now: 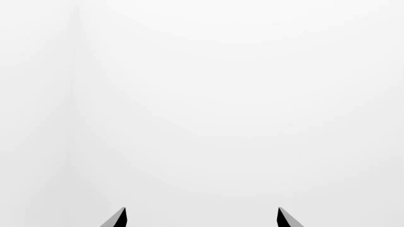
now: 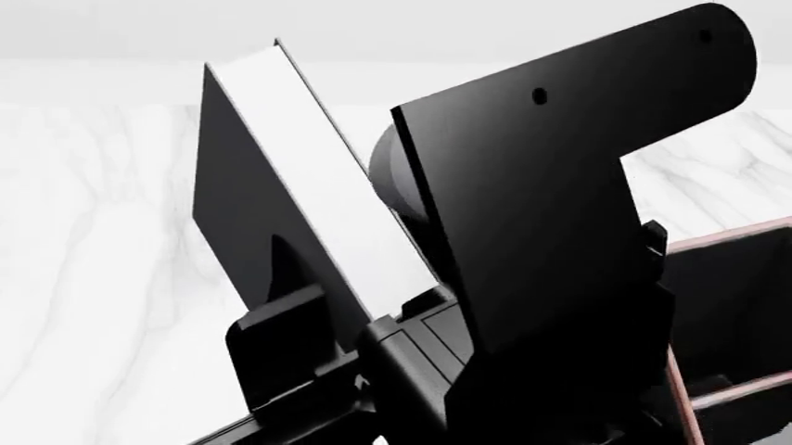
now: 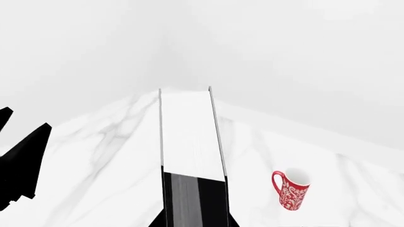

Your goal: Pick up the book and place it in the left compartment of the caddy.

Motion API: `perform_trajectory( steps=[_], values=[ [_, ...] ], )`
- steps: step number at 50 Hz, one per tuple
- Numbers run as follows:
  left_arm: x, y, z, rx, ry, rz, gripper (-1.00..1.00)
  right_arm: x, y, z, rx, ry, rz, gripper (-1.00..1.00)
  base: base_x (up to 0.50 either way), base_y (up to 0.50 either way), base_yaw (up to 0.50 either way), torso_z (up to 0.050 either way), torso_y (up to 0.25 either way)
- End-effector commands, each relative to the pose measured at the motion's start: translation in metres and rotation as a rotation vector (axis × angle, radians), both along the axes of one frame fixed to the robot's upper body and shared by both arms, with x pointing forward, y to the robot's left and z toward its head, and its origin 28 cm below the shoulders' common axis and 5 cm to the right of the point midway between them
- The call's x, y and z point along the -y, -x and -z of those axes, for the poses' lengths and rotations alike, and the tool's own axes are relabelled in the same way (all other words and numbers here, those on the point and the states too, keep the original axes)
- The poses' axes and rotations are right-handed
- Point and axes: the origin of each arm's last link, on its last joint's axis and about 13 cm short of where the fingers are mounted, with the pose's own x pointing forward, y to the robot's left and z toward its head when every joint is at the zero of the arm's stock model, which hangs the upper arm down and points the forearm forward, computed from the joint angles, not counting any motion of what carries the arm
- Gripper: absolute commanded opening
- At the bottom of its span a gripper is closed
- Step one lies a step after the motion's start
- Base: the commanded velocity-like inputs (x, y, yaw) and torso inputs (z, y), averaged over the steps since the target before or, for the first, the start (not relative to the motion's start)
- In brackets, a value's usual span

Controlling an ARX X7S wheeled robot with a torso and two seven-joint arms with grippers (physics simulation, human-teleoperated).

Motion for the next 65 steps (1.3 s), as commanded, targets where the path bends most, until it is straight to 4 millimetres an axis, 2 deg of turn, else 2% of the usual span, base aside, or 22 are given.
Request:
perform_trajectory(
  steps=[1, 21, 37, 56, 65],
  values=[
    [0.000, 0.000, 0.000, -0.001, -0.001, 0.000, 1.00, 0.012, 0.008, -0.011, 0.053, -0.019, 0.071, -1.00, 0.00, 0.00, 0.00, 0.000, 0.000],
    [0.001, 0.000, 0.000, 0.001, -0.006, -0.001, 1.00, 0.037, 0.018, -0.014, 0.070, -0.045, 0.187, -1.00, 0.00, 0.00, 0.00, 0.000, 0.002],
    [0.001, 0.000, 0.001, 0.000, -0.008, -0.002, 1.00, 0.057, 0.025, -0.007, 0.050, -0.045, 0.289, -1.00, 0.00, 0.00, 0.00, 0.001, 0.001],
    [0.001, 0.000, 0.001, 0.000, -0.009, -0.001, 1.00, 0.072, 0.036, -0.009, 0.061, -0.048, 0.367, -1.00, 0.00, 0.00, 0.00, 0.000, 0.001],
    [0.001, 0.000, 0.001, 0.000, -0.011, 0.000, 1.00, 0.077, 0.036, -0.004, 0.038, -0.026, 0.402, -1.00, 0.00, 0.00, 0.00, 0.000, 0.001]
  ],
)
